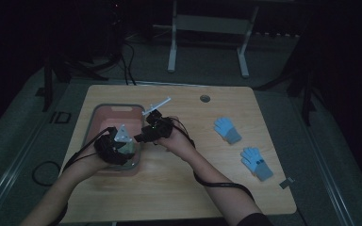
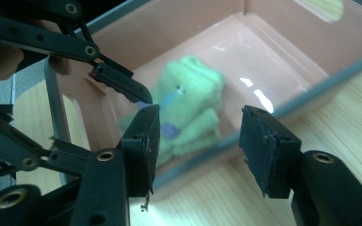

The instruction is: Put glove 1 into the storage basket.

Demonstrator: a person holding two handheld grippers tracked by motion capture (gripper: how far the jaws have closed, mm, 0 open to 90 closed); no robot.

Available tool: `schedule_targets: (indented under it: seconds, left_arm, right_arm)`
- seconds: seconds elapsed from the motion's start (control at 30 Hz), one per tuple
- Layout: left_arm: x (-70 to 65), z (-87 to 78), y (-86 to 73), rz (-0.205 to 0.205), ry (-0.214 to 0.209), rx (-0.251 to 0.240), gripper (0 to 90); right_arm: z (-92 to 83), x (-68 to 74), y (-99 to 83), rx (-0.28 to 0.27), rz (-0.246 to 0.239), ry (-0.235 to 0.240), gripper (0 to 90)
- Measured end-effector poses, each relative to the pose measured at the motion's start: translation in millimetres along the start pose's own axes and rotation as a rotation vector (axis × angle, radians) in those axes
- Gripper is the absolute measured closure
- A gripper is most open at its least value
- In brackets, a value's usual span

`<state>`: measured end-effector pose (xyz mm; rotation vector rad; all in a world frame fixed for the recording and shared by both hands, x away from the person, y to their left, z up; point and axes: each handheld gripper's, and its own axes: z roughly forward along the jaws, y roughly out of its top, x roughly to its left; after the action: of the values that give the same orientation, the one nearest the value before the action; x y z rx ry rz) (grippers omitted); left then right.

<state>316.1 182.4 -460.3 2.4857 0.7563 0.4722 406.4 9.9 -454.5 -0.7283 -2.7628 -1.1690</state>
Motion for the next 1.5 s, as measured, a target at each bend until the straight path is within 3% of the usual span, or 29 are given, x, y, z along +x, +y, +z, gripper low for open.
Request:
schedule_targets:
  seconds: [0.3,0.63,0.9,1.03,1.27,1.43,1.5]
  left_arm:
    - [-21.4,0.8,28.1,0.056,-0.054,-0.025,45.0]
    - [-44.1,17.2,48.1,0.104,-0.118,-0.016,44.9]
    - [-57.4,33.9,51.7,0.123,-0.182,0.05,16.8]
    - [-65.1,39.4,52.8,0.13,-0.221,0.039,14.3]
    - [-81.6,53.1,55.9,0.174,-0.219,0.056,10.1]
    - [-93.1,66.8,54.5,0.213,-0.236,0.079,10.3]
    - [-96.0,72.2,53.2,0.215,-0.238,0.077,10.3]
  right_arm:
    - [-30.5,-12.9,-24.8,-0.017,0.011,-0.029,48.3]
    - [-63.1,-29.7,-57.2,-0.031,0.043,-0.062,46.7]
    - [-84.7,-42.0,-84.5,-0.031,0.056,-0.101,32.7]
    - [-93.3,-51.0,-102.1,-0.018,0.066,-0.11,27.6]
    - [-102.7,-64.7,-128.9,-0.016,0.09,-0.112,20.3]
    - [-107.9,-67.5,-143.0,-0.024,0.082,-0.161,20.7]
    - [-110.6,-68.3,-148.0,-0.034,0.056,-0.182,20.2]
